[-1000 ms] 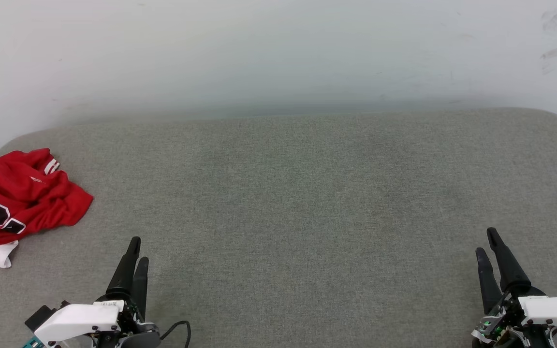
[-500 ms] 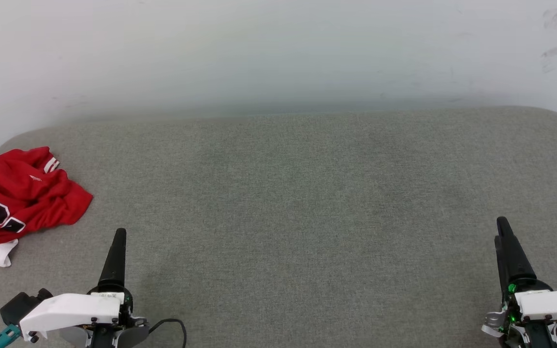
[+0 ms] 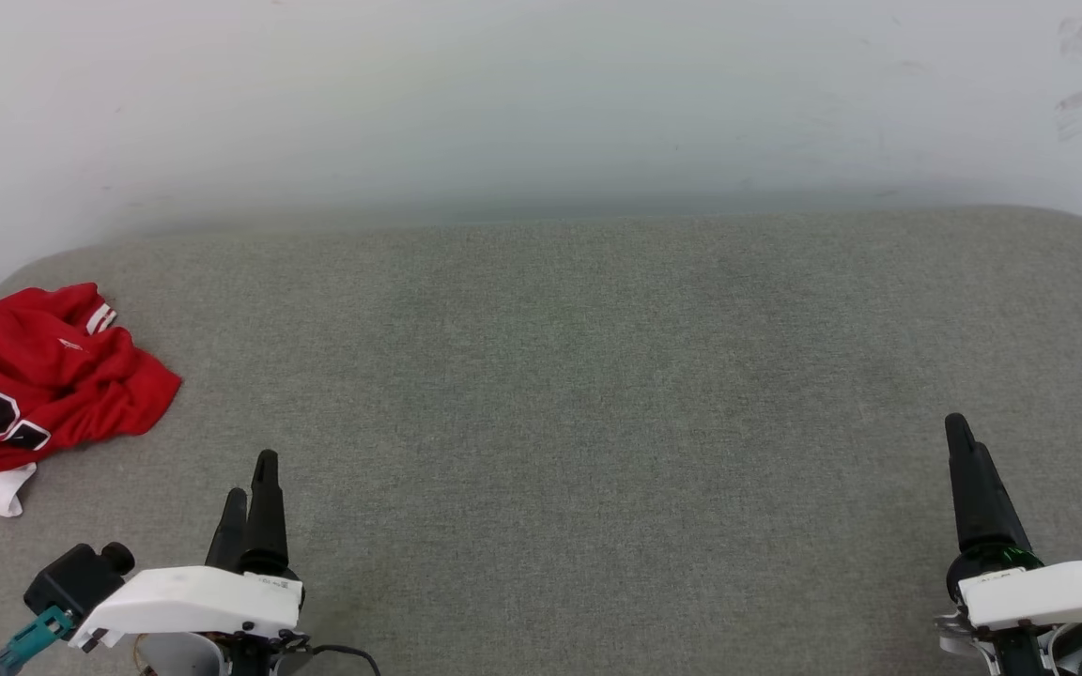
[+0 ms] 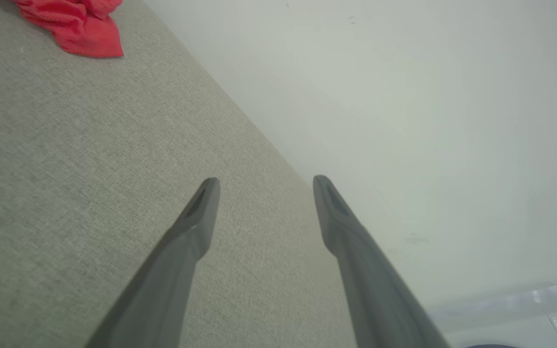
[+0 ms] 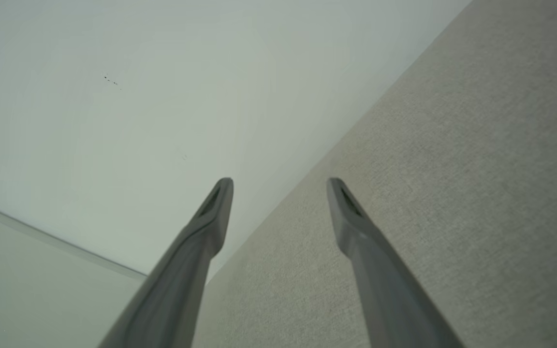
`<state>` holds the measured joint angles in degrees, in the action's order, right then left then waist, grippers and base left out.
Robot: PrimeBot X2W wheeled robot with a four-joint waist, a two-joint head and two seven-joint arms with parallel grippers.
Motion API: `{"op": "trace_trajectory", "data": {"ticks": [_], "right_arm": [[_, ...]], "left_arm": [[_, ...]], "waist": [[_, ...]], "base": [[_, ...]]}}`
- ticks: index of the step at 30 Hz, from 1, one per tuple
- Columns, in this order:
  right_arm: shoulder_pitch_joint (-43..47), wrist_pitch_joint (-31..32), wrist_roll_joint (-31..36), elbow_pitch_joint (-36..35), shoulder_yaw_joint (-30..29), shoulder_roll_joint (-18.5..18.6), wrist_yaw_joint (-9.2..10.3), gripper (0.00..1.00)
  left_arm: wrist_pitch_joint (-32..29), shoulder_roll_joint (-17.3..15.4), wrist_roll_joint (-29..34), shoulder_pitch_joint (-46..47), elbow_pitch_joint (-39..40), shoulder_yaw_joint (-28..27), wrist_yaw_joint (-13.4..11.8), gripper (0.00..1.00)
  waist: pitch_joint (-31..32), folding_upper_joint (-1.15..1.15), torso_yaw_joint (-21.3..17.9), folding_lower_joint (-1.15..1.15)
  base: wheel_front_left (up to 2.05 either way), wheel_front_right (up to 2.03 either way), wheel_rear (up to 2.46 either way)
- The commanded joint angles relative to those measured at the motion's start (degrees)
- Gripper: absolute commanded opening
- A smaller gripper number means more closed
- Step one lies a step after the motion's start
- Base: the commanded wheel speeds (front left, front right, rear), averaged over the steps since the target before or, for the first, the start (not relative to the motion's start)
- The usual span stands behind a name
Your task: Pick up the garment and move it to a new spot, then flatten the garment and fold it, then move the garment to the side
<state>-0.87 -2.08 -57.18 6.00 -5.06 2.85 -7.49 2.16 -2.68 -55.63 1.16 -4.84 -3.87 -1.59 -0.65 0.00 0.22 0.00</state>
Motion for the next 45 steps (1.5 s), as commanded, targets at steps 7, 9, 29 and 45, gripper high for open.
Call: {"op": "trace_trajectory", "data": {"ticks": [7, 9, 29, 45], "right_arm": [[0.53, -1.88, 8.07, -2.23, 0.66, 0.08, 0.00, 1.00], [0.80, -2.28, 9.82, -2.39, 0.75, 0.08, 0.00, 1.00], [3.34, -5.76, 24.94, -3.63, 1.63, 0.07, 0.00, 1.00], [4.65, -7.97, 34.20, -4.78, 1.95, 0.07, 0.00, 1.00]], "left_arm": [[1.83, -0.46, 8.73, -0.97, 1.66, 1.87, -2.18, 1.00], [2.25, -0.65, 10.48, -1.26, 1.75, 2.31, -2.67, 1.00], [5.72, -2.44, 24.66, -3.11, 2.96, 6.49, -6.01, 1.00], [7.92, -3.05, 33.50, -3.85, 3.52, 8.53, -7.65, 1.00]], "waist": [[0.04, 0.00, 0.01, 0.00], [0.06, 0.00, 0.01, 0.00], [0.08, 0.00, 0.36, 0.00], [-0.02, 0.00, 0.37, 0.00]], "base": [[0.00, 0.00, 0.00], [0.00, 0.00, 0.00], [0.00, 0.00, 0.00], [0.00, 0.00, 0.00]]}}
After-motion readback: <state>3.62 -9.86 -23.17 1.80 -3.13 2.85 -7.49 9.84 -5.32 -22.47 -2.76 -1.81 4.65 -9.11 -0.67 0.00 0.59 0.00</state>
